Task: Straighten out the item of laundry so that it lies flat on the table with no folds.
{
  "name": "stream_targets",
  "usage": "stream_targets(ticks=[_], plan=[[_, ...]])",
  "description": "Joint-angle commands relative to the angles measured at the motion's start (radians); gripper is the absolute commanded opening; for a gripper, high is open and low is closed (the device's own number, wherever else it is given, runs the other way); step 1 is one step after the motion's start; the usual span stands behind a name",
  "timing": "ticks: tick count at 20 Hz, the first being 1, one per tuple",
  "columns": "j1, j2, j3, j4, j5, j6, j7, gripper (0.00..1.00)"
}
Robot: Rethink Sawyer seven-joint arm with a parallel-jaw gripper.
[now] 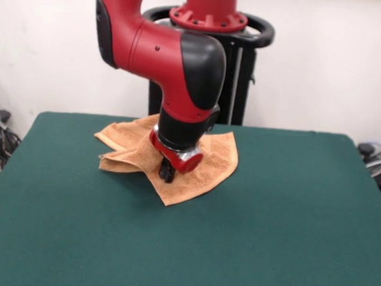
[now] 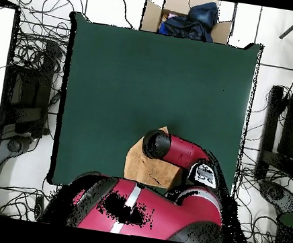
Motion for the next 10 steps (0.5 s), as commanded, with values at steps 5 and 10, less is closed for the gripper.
stream_targets(ticks=[5, 10], plan=[[0.118, 0.206, 0.171, -0.142, 0.084, -0.190, 0.158, 0.00], [0.171, 0.213, 0.131, -0.176, 0.117, -0.153, 0.186, 0.00]])
